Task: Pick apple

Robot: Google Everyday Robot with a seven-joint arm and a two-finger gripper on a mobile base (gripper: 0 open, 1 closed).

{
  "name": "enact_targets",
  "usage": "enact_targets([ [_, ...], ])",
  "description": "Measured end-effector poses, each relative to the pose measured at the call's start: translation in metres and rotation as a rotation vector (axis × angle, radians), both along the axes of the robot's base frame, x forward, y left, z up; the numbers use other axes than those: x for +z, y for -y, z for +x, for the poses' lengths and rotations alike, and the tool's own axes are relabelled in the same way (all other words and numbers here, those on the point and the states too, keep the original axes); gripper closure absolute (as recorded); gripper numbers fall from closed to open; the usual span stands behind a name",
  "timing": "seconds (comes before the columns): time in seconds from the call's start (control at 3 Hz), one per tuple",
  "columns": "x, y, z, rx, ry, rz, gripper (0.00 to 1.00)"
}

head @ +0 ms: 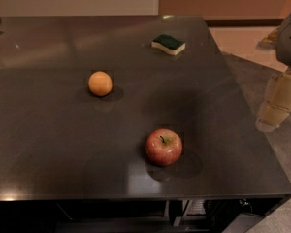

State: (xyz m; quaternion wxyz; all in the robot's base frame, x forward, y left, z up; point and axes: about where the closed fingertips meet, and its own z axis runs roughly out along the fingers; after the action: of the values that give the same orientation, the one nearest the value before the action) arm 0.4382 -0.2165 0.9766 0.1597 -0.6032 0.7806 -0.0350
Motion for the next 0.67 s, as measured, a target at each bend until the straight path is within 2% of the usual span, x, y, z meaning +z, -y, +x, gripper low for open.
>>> enact_targets([
  [0.33, 0.0, 0.0, 0.0, 0.0, 0.0, 0.0, 0.0],
  [0.67, 0.0018, -0.009, -0.0027, 0.035, -0.007, 0.017, 0.0],
])
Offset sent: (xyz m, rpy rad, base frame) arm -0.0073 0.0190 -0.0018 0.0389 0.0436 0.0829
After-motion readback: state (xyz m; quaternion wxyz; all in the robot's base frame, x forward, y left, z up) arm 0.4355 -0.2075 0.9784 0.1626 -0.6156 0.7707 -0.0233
